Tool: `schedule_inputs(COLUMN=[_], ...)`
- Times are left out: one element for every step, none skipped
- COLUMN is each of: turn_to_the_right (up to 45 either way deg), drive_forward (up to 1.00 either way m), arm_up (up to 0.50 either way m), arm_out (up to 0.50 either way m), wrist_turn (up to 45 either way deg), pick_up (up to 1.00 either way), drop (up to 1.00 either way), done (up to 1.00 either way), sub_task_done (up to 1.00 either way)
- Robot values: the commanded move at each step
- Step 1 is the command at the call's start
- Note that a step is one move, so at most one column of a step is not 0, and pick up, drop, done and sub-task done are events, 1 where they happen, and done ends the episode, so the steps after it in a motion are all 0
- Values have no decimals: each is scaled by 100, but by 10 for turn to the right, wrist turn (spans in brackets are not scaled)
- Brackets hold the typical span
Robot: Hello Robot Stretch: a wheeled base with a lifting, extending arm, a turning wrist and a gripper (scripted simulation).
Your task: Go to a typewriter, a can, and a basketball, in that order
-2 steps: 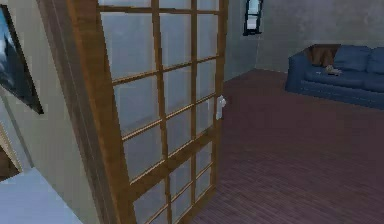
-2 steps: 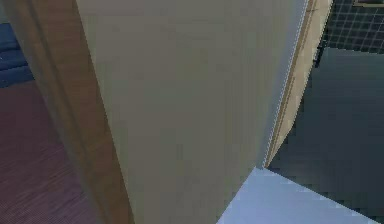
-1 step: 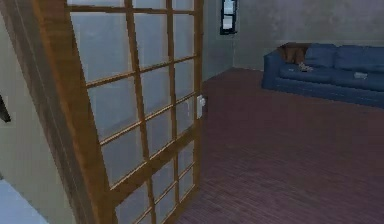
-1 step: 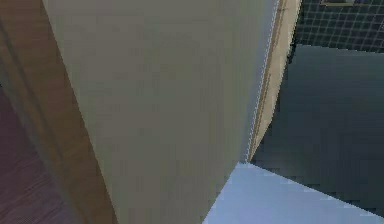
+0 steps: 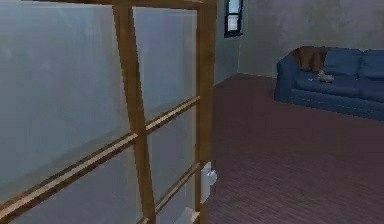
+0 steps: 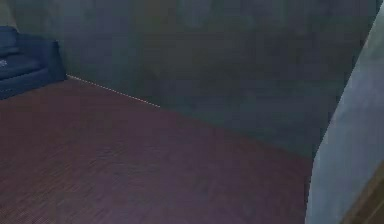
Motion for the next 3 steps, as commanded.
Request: schedule_inputs(turn_to_the_right=[330, 0, 0], drive_forward=[0, 100, 100], arm_up=[0, 0, 0], arm_out=[0, 0, 0], wrist_turn=[0, 0, 0], pick_up=[0, 0, 0], drop=[0, 0, 0], done=[0, 0, 0], sub_task_done=[0, 0, 0])
